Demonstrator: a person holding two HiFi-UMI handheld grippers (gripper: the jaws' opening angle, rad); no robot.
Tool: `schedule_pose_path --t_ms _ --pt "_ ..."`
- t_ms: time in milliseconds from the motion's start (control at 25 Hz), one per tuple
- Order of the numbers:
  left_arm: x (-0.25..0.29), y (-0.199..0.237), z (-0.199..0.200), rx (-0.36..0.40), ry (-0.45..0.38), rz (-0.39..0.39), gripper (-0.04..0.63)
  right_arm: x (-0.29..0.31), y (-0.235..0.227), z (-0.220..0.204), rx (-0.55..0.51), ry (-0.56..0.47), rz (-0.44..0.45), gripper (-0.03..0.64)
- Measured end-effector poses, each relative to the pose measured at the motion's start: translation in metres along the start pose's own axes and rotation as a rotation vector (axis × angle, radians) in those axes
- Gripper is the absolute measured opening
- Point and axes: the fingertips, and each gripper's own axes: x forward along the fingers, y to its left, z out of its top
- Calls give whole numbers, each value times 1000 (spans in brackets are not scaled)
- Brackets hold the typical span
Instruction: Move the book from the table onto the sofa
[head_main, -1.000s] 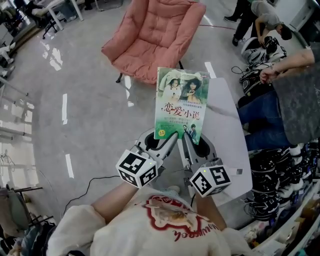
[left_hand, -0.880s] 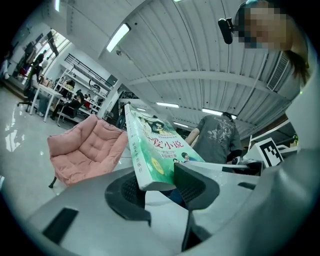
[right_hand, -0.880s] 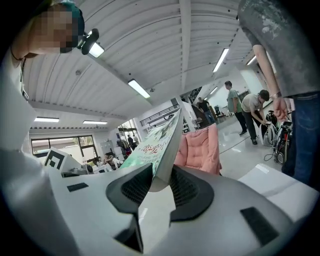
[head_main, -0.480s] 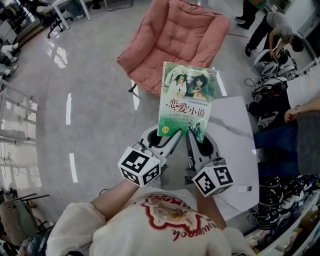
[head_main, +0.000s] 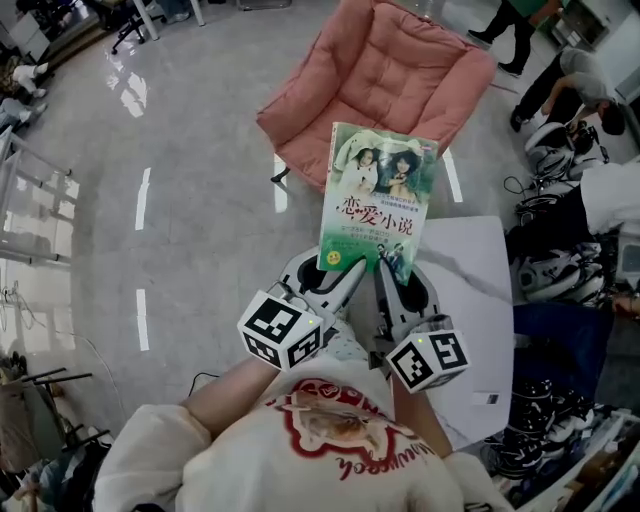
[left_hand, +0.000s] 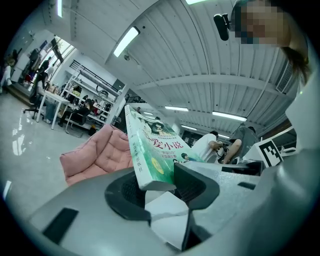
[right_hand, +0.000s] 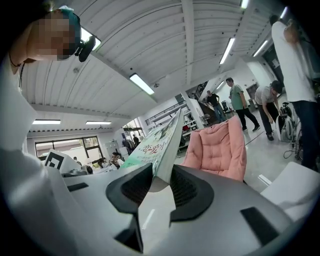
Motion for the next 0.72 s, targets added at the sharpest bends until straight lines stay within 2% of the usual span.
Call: schedule_pose_path --t_ms 120,400,720 --pt "12 37 17 -10 0 17 155 43 0 6 3 11 13 103" --pt "69 95 31 -10 -11 49 155 118 -38 17 3 14 50 103" --pt "177 173 75 -21 -30 69 155 231 -111 64 -9 41 54 104"
